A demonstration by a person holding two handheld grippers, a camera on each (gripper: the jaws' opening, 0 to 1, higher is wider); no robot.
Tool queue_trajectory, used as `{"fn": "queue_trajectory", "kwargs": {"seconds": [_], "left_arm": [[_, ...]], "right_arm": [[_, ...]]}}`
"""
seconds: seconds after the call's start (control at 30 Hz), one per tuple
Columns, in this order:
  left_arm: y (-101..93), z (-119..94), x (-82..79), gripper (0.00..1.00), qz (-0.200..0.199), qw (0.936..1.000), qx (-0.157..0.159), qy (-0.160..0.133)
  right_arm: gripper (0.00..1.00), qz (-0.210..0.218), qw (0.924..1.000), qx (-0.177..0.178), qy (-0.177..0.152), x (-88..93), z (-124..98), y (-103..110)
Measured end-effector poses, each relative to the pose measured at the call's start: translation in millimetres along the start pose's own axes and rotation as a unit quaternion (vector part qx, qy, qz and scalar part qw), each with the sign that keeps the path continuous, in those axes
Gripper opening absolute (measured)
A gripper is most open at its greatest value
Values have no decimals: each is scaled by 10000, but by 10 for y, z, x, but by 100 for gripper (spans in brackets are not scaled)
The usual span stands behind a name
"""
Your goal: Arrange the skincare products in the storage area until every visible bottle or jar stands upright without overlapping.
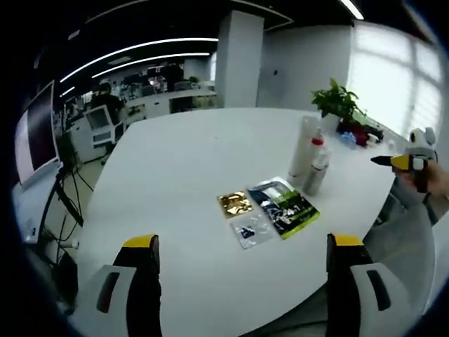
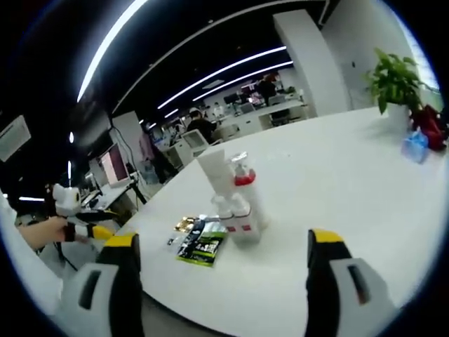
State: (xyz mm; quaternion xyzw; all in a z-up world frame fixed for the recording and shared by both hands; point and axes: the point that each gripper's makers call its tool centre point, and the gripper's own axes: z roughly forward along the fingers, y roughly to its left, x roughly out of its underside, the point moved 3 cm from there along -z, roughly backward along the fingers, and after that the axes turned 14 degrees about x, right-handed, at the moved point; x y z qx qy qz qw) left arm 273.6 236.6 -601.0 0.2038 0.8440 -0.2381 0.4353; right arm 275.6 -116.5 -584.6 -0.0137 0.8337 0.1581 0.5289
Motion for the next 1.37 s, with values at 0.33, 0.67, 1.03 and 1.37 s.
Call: {"fn": "queue_trajectory", "kwargs": {"seconds": [0.33, 0.67, 1.03, 1.37], "left_arm": [[-9, -15, -6, 97, -28, 10000, -4, -35], [0, -19, 2, 96, -82, 10000, 2, -38], [10, -6, 31, 95, -131, 9999, -6, 28], [28, 1, 40, 94, -178, 9998, -1, 40]], "right_arm": [[100, 6, 10000, 11, 3, 10, -5, 4], [100, 6, 10000, 1, 26, 26, 2, 24], [100, 8, 10000, -5, 28, 19, 26, 31], [100, 20, 10000, -15, 64, 39, 63, 41]]}}
